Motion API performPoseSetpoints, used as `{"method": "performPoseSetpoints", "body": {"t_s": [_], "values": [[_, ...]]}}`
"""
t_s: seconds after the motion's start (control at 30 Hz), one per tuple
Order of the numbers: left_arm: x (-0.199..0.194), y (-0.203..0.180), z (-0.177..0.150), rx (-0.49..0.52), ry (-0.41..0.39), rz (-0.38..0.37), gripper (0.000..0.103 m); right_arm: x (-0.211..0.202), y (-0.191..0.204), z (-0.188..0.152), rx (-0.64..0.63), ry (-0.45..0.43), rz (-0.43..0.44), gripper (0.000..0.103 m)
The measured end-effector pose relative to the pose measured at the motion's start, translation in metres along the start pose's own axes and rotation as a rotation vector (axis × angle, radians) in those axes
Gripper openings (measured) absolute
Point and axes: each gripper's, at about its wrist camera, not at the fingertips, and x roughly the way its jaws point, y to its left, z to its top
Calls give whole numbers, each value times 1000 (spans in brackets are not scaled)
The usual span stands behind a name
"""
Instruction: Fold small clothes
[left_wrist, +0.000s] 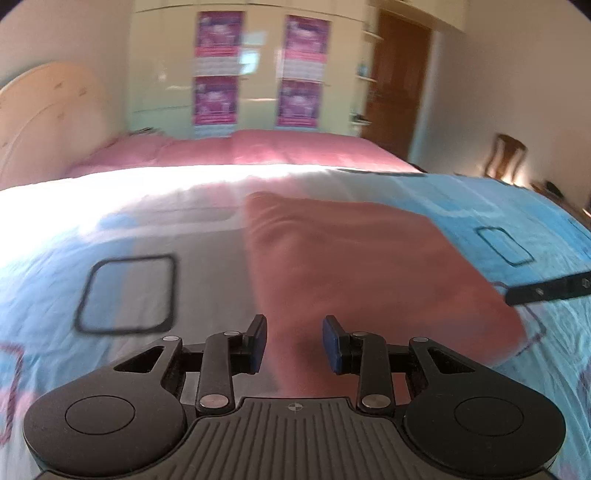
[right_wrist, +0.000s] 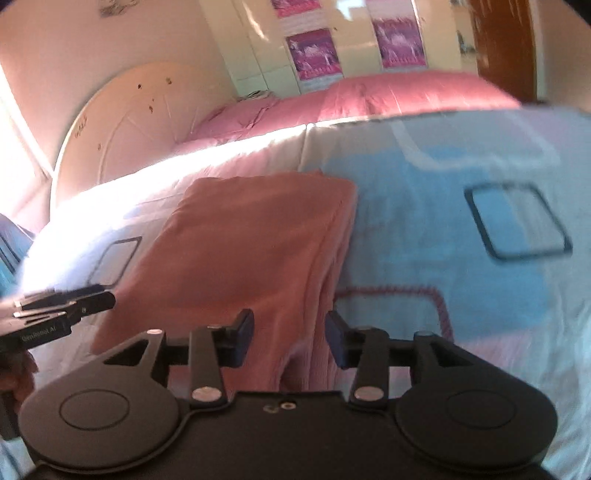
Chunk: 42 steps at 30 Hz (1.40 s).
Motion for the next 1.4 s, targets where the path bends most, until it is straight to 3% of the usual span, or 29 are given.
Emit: {"method": "performPoseSetpoints", "body": {"t_s": [0.07,0.13,0.2,0.27,0.3,0.4,0.53,0.63,0.73,0.77,0.83,0.87,0.93,1.03,1.1,1.2,1.27,1.3,1.4], "values": [[10,8,-3,-26,38,14,33,10,-1,-3,30,26,37,35],[18,16,-6,-83,65,9,33,20,-1,-5,45,40,51,16],[17,13,-5,-85,59,3,33,24,-4,-6,62,51,39,11],[12,3,-4,-54,44,-30,22,16,-6,-3,44,21,7,11],[11,-1,-4,-42,49,-51,22,8,-5,-1,16,8,-16,11],[29,-24,-14,74,143,-3,22,5,-5,-3,-26,28,-33,11],[11,-24,-11,89,112,-18,22,25,-3,-10,-60,82,-62,13],[-7,-25,-7,114,78,-44,22,-1,10,-4,-88,13,-63,17],[4,-30,-16,104,125,-82,22,-10,29,-2,-152,-11,-37,23],[10,-33,-23,104,149,-85,22,-5,33,-6,-176,8,-30,20],[15,-35,-34,81,158,-75,22,18,37,-21,-259,93,-84,5],[15,-35,-33,77,158,-73,22,29,32,-29,-278,142,-116,4],[6,-35,-26,72,147,-65,22,24,30,-27,-265,135,-106,4],[-5,-35,-8,84,65,-45,22,-1,40,-9,-283,34,-101,18],[4,-32,9,74,28,-42,23,-5,45,9,-266,-30,-65,18],[27,-31,24,62,18,-36,23,14,48,26,-253,-69,-78,17],[53,-33,21,47,118,-55,25,40,42,26,-262,-14,-91,11],[57,-34,18,26,123,-74,27,61,37,19,-284,67,-142,9],[45,-32,29,44,96,-74,28,66,36,17,-314,77,-147,10]]}}
